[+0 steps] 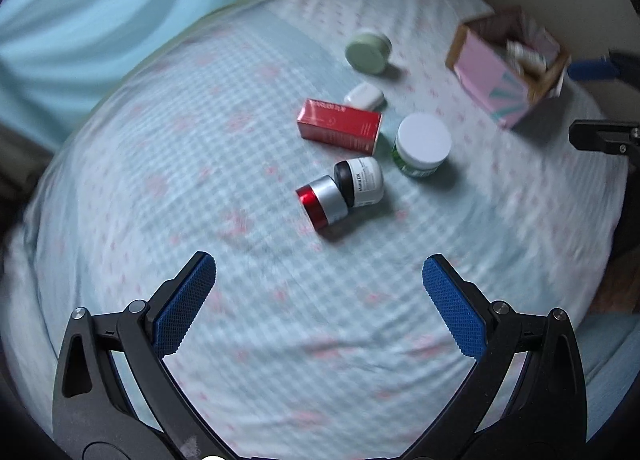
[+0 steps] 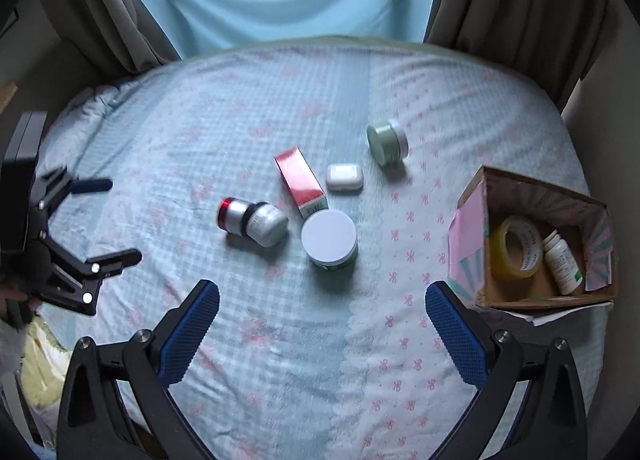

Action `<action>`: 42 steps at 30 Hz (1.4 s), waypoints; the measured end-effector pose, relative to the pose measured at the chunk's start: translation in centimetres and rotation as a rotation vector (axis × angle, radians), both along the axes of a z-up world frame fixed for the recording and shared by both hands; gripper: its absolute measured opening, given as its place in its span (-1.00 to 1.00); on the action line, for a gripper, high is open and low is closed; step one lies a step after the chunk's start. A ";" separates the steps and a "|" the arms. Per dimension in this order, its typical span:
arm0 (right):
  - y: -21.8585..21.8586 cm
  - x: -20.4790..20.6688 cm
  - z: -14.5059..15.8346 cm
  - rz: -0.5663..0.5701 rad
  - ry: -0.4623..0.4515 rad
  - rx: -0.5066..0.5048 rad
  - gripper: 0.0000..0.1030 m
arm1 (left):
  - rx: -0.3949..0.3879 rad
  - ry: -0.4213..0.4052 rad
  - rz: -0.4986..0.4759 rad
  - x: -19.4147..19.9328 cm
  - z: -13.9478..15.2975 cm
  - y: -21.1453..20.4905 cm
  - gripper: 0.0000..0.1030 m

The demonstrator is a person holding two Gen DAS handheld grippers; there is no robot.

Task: Organize rigid objects
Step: 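Grasp the red-and-silver jar with the left tool while the right tool grasps the white-lidded green jar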

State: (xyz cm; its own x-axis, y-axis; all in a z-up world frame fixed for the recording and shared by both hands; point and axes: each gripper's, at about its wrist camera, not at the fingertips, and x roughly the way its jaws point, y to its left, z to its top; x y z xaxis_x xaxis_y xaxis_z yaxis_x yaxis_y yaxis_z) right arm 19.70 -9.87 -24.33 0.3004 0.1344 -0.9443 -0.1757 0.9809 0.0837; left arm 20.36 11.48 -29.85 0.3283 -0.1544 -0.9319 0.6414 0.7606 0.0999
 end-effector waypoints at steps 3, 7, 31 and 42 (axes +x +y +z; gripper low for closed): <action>0.0 1.3 -3.0 0.006 0.044 -0.023 1.00 | 0.070 -0.001 -0.111 1.8 -2.8 -1.5 1.00; -0.3 3.2 -6.7 0.023 0.076 -0.045 1.00 | 0.159 0.012 -0.262 4.0 -6.6 -3.8 1.00; 3.0 8.4 -18.2 0.274 0.144 -0.091 0.89 | 0.229 0.074 -0.605 5.8 -16.5 -8.1 0.18; 2.5 8.7 -18.7 0.225 0.192 -0.123 0.30 | 0.178 0.089 -0.521 5.7 -15.4 -6.3 0.15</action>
State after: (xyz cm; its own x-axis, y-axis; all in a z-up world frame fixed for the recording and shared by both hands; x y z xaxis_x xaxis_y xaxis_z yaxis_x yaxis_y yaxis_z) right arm 28.41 -7.35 -42.99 0.0905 0.0583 -0.9942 -0.3824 0.9238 0.0193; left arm 26.01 5.21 -45.22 0.1695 -0.1132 -0.9790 0.9401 0.3168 0.1261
